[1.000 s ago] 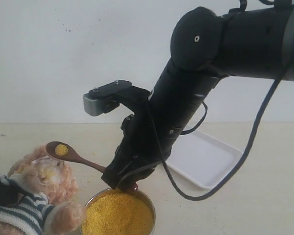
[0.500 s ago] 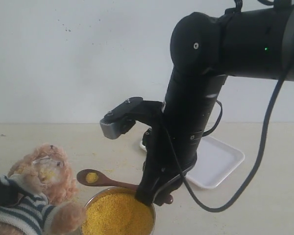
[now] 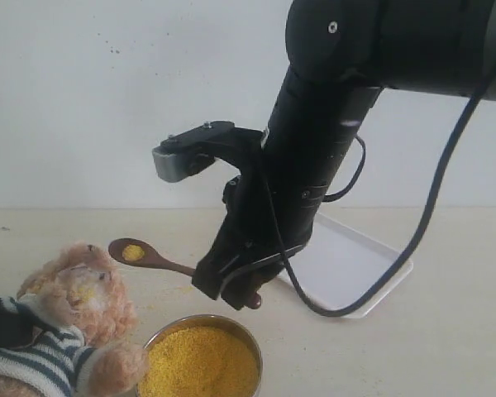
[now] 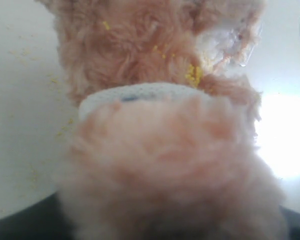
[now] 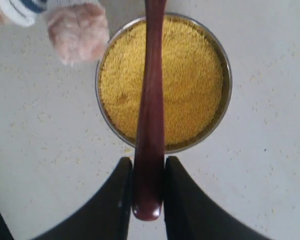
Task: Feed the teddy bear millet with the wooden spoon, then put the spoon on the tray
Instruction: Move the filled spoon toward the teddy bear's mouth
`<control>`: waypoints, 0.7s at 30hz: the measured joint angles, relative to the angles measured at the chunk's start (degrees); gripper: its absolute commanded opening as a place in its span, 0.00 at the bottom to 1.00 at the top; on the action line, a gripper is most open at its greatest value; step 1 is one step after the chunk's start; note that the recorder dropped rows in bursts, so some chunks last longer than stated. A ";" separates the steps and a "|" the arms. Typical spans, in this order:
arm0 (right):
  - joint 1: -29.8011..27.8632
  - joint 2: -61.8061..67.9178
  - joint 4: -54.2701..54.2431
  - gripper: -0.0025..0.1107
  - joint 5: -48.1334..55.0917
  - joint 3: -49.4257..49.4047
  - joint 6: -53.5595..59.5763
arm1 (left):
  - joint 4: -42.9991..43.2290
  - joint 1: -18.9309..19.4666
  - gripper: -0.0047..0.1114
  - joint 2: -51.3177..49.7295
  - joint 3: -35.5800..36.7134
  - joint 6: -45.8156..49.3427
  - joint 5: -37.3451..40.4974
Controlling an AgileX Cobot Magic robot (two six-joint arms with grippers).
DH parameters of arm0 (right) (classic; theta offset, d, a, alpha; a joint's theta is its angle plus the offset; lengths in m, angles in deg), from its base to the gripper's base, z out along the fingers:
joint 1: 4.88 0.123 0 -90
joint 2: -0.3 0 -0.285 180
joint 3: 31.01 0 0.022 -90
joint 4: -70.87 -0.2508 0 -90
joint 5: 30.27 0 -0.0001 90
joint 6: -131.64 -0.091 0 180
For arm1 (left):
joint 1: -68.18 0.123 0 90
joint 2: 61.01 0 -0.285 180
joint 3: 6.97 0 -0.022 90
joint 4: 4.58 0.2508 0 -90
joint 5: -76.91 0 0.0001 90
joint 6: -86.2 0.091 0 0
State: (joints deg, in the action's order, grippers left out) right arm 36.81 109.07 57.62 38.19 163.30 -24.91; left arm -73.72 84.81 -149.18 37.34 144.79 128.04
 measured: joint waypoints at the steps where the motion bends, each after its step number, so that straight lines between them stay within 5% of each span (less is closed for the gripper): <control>1: 0.00 0.00 -0.77 0.02 -1.77 0.00 0.00 | 0.00 0.00 0.08 0.00 0.00 0.00 0.09; 9: 4.24 0.00 3.38 0.02 -7.03 0.12 0.47 | -0.43 0.00 0.08 0.00 0.00 0.00 0.14; 21: 13.55 0.00 27.38 0.02 -9.25 0.12 -11.51 | -1.08 0.00 0.08 0.00 0.00 0.00 1.84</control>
State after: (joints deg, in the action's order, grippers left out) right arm 50.36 109.07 85.00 28.94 163.42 -36.43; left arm -74.80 84.81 -149.18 37.34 144.79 129.88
